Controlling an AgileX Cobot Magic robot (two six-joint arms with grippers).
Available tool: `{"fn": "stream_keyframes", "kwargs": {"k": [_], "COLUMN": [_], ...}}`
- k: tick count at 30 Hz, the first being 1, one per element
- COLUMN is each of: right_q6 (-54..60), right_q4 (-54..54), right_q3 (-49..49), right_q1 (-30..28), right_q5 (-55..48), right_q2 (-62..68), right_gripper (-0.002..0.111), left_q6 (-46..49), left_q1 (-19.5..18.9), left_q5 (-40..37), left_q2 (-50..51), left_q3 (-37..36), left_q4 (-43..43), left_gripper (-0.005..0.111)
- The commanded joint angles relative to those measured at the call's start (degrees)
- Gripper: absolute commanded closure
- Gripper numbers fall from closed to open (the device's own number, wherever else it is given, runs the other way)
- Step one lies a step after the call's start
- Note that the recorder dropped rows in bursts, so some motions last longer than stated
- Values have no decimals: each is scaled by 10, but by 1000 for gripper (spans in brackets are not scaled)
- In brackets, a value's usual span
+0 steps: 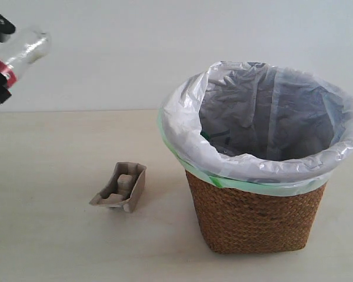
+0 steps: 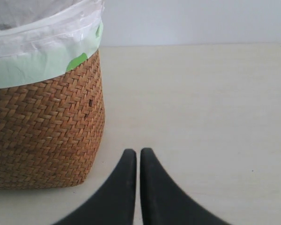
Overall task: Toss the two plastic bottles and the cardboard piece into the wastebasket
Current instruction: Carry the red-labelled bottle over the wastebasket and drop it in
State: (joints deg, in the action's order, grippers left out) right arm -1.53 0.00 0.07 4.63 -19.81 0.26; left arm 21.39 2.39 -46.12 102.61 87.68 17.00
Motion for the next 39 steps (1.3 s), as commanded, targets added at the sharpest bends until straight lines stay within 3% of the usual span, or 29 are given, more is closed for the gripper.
{"fn": "stream_keyframes", "kwargs": {"k": [1, 7, 14, 18, 23, 27, 29, 32, 34, 35, 37, 39], "right_q6": [3, 3, 3, 3, 3, 3, 3, 3, 3, 3, 3, 3], "right_q4": [-4, -4, -4, -4, -4, -4, -4, -4, -4, -4, -4, -4], "right_q3": [-1, -1, -1, -1, -1, -1, -1, -1, -1, -1, -1, -1], "right_q1": [-4, -4, -4, -4, -4, -4, -4, -4, -4, -4, -4, -4], "right_q5": [4, 4, 4, 4, 4, 4, 4, 4, 4, 4, 4, 4], "right_q2": [-3, -3, -3, -3, -3, -3, -3, -3, -3, -3, -3, -3], "right_gripper": [108, 108, 108, 108, 108, 108, 108, 108, 108, 108, 108, 108], "left_q6": [-150, -271, -291, -292, -214, -80, 50, 233, 312, 320, 294, 281], "left_q1": [-19, -18, -18, -18, -12, 31, 67, 123, 164, 179, 214, 240], "left_q5": [-67, -146, -167, -172, -169, -162, -177, -229, -225, -207, -148, -136], "left_q2": [-54, -111, -146, -139, -112, -96, -95, -95, -95, -95, -95, -95], "left_q3": [-1, -1, -1, -2, -1, -1, 0, 13, 35, 49, 80, 99], "left_q4": [52, 197, 204, 161, 4, -196, -355, -663, -802, -813, -788, -774], "left_gripper": [103, 103, 103, 103, 103, 103, 103, 101, 86, 76, 43, 5]}}
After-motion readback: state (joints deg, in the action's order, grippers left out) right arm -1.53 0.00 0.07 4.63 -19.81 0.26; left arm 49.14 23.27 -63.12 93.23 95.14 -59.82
